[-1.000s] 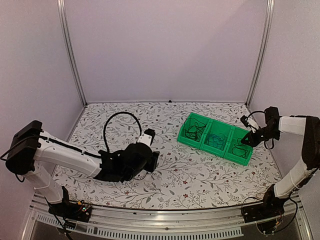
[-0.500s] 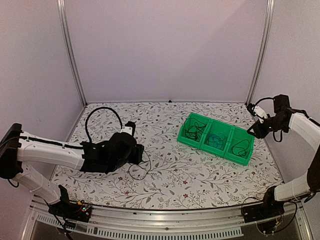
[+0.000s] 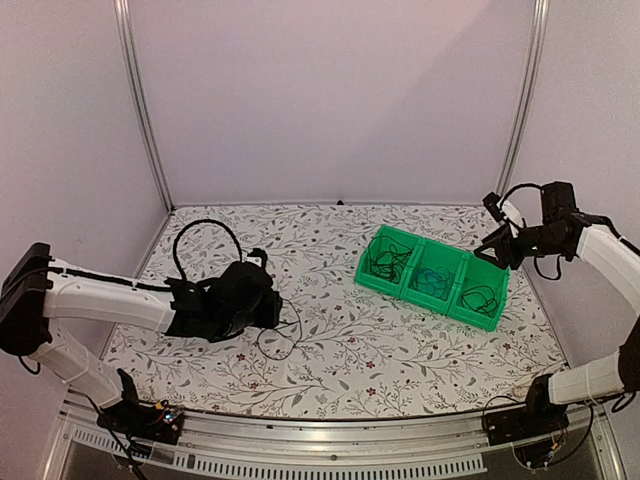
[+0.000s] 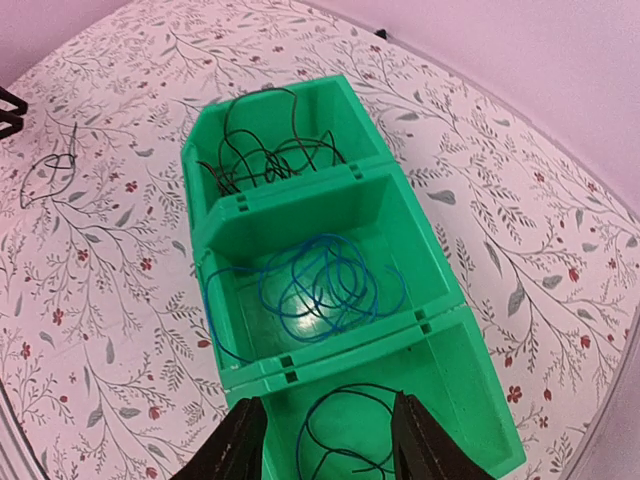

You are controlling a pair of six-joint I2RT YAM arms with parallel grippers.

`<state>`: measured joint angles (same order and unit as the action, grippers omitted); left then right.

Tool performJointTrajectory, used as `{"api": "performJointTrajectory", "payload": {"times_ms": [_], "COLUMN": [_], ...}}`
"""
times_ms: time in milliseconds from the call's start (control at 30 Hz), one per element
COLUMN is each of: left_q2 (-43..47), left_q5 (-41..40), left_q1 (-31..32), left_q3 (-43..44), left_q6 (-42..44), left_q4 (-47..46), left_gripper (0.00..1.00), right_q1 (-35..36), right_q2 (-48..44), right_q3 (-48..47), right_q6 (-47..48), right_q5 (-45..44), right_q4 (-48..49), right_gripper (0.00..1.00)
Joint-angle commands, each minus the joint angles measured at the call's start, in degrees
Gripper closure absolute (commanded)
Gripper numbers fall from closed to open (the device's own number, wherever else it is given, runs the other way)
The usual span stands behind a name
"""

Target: Untangle the cables

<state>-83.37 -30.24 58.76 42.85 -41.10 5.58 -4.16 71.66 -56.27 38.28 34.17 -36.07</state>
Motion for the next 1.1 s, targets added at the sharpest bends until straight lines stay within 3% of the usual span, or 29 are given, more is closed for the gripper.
{"api": "performJointTrajectory", "payload": {"times_ms": [0,267,567,733,867,1067], "left_q2": [0.1,-3.9,-16.3,-21.5,-21.6,-13.9], "left_q5": [4.0,9.0,9.1,1.3,4.6,4.2], "left_q1": [-2.9,-6.9,-8.6,-8.8,-8.5,-2.2], "left_q3": [-0.9,-1.5,5.0,7.4,6.3,6.5], "left_q6": [-1.0,3.2,6.6,6.8,13.8,23.2], "left_q4": [-0.3,-4.2,-7.1,-7.7,-17.1,-22.2], "left_gripper": [0.52,0.49,0.54,0.69,0.9,0.97], "right_q1": [5.3,16.3,17.2,17.2,17.2,18.5], "right_q2": [-2.2,0.0,-0.7,-1.4,-1.2,-1.5], "right_q3": [2.5,6.3,7.7,8.1,7.8,2.9], "right_q6": [-5.5,-8.2,-7.7,-7.6,-7.1,-7.0], "right_q5": [10.4,8.2,8.0,7.3,8.3,10.6], "right_q4": [7.2,11.5,11.3,11.8,11.4,11.6], "right_gripper": [0.54,0.55,0.55,0.55,0.55,0.54]}}
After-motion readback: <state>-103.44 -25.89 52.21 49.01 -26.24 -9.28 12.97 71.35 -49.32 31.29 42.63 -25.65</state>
